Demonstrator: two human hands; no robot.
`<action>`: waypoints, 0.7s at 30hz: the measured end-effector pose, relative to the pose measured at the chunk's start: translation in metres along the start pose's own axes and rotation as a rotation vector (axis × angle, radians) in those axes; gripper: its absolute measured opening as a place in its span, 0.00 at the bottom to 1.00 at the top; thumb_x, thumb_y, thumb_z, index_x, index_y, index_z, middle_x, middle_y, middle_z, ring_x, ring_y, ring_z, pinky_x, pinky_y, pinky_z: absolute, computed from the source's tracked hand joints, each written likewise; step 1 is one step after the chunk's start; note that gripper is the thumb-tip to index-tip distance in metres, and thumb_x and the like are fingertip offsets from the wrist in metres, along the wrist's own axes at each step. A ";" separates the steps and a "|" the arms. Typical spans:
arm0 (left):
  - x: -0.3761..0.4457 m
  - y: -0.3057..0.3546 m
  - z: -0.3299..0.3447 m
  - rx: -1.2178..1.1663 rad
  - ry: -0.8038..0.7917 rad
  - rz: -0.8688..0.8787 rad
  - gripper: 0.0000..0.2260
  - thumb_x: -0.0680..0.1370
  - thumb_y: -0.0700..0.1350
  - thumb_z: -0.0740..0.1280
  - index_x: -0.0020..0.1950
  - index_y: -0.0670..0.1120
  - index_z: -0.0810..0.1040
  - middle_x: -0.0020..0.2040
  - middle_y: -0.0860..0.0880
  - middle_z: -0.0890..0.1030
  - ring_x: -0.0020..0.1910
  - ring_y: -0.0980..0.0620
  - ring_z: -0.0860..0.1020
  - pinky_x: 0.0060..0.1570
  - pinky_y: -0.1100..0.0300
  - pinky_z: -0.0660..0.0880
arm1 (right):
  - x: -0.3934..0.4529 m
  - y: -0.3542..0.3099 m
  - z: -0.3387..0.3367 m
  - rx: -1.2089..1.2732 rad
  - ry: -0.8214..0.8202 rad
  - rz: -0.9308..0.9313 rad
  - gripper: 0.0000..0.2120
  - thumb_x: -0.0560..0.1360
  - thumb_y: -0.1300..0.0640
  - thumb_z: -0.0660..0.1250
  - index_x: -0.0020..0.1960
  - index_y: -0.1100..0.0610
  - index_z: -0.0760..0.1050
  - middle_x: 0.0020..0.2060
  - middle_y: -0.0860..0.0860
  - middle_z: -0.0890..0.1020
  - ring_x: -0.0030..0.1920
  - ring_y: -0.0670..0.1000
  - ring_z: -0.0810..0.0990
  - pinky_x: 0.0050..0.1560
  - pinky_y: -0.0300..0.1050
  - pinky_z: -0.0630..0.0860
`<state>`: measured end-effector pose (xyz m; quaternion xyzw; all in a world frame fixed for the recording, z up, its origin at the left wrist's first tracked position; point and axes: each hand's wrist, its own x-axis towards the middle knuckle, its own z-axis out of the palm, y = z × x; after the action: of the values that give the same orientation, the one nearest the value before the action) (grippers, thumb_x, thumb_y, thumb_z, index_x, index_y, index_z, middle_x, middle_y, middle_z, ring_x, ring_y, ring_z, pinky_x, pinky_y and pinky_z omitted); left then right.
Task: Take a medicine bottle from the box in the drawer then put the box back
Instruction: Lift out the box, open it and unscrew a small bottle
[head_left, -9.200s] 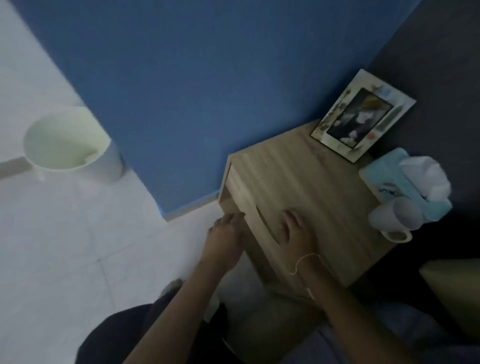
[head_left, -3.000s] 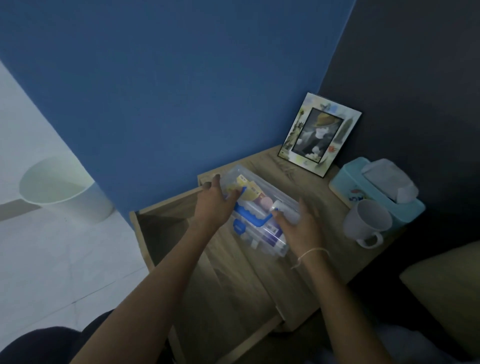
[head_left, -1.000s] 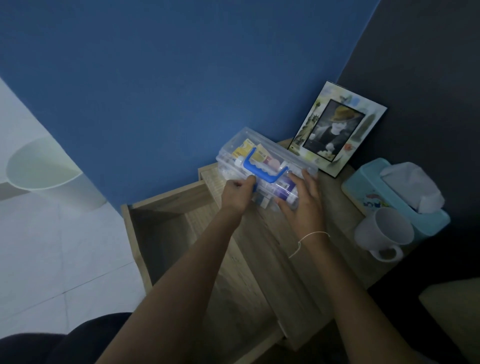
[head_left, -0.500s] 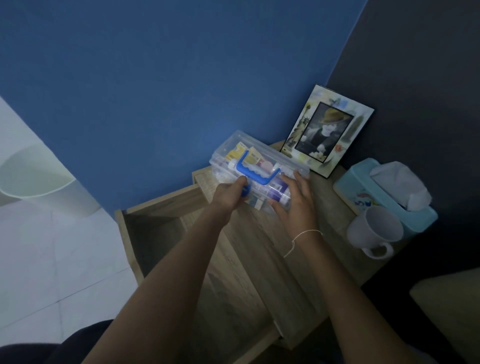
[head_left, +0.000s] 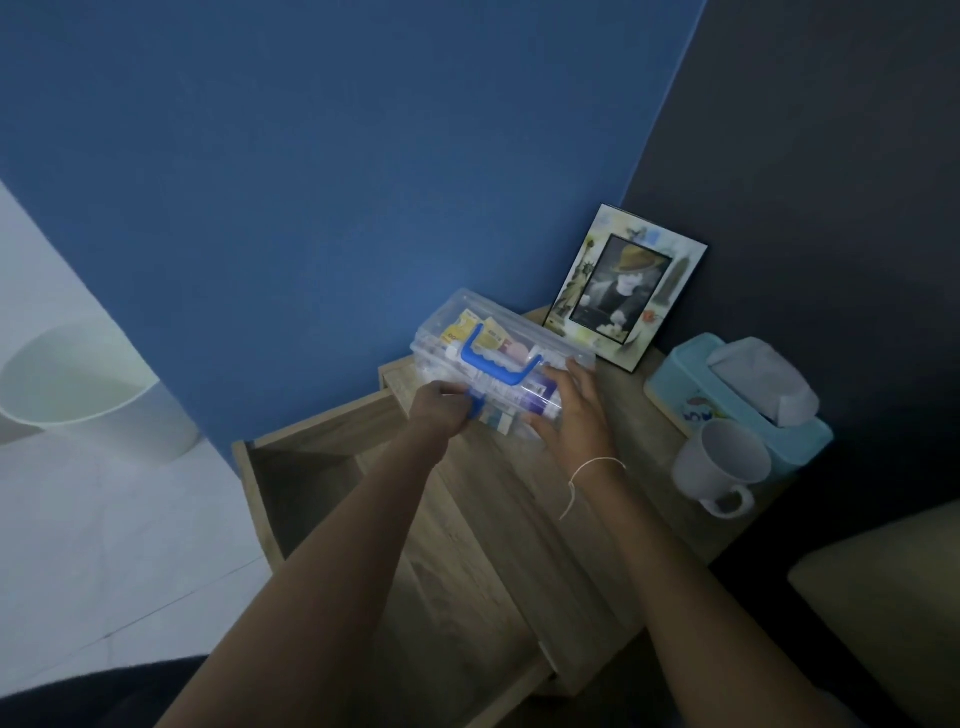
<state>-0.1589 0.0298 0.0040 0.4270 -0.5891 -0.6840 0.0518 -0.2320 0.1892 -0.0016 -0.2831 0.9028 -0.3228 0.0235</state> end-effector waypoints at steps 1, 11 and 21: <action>0.000 -0.001 0.000 0.010 0.011 0.009 0.06 0.71 0.38 0.71 0.45 0.44 0.77 0.47 0.42 0.79 0.45 0.47 0.78 0.48 0.52 0.79 | 0.001 0.000 -0.001 -0.003 -0.007 0.002 0.28 0.72 0.59 0.72 0.69 0.53 0.68 0.76 0.54 0.59 0.77 0.56 0.55 0.71 0.58 0.67; 0.014 0.012 -0.037 0.489 0.133 0.458 0.26 0.73 0.35 0.63 0.71 0.37 0.62 0.69 0.37 0.68 0.70 0.39 0.65 0.69 0.50 0.63 | -0.019 -0.003 0.015 0.397 0.136 0.247 0.39 0.71 0.59 0.73 0.74 0.41 0.56 0.71 0.49 0.69 0.66 0.48 0.71 0.56 0.45 0.75; 0.035 -0.002 -0.034 0.934 0.131 0.890 0.27 0.81 0.51 0.48 0.77 0.41 0.45 0.79 0.42 0.49 0.78 0.45 0.45 0.75 0.50 0.42 | 0.014 -0.004 -0.024 0.462 0.581 0.111 0.16 0.74 0.54 0.70 0.60 0.48 0.71 0.57 0.52 0.82 0.54 0.41 0.81 0.50 0.29 0.76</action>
<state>-0.1583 -0.0151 -0.0141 0.1604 -0.9410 -0.2413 0.1748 -0.2477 0.1929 0.0218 -0.1176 0.7892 -0.5831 -0.1528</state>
